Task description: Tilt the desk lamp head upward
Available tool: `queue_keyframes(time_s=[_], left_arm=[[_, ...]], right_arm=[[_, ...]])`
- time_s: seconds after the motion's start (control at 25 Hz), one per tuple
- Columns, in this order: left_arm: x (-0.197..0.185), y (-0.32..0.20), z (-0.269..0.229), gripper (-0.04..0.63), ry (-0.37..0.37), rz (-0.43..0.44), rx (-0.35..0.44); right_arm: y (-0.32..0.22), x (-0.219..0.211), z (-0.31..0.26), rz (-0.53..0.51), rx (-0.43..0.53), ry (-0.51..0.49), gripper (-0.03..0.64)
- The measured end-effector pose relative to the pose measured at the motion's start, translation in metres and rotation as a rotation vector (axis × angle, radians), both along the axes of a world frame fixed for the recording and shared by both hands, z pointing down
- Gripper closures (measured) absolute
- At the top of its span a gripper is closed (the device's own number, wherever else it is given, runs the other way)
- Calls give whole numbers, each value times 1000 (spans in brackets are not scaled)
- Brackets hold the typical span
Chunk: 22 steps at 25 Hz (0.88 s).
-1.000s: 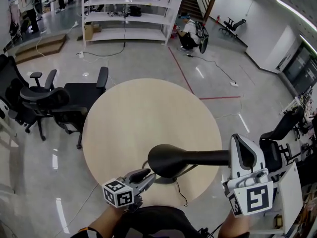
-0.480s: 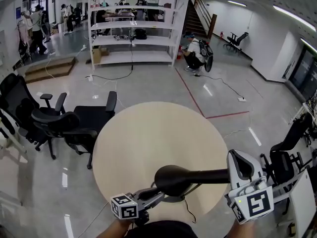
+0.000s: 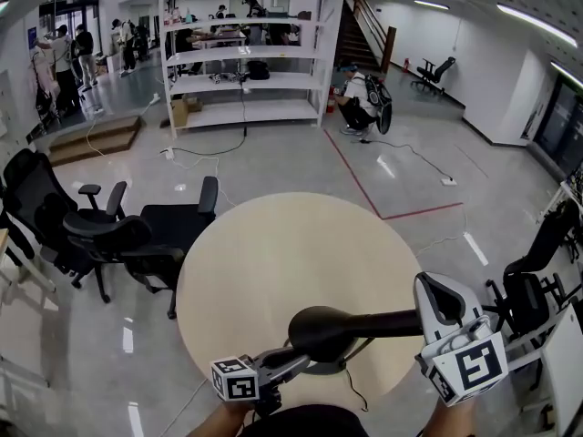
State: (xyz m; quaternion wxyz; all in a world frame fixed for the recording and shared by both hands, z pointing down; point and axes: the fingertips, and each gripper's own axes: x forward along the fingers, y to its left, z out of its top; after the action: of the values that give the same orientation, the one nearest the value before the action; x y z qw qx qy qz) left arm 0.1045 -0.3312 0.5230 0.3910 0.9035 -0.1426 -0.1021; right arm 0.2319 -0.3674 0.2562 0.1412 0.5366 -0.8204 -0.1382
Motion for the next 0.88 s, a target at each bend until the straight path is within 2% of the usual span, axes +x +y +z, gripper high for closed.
queue_keyframes(time_s=[0.4, 0.88], left_arm=[[-12, -2, 0, 428, 0, -28, 22], [-38, -13, -35, 430, -78, -118, 171]], right_arm=[[5, 0, 12, -24, -47, -20, 607], [17, 26, 26, 26, -88, -89, 607]])
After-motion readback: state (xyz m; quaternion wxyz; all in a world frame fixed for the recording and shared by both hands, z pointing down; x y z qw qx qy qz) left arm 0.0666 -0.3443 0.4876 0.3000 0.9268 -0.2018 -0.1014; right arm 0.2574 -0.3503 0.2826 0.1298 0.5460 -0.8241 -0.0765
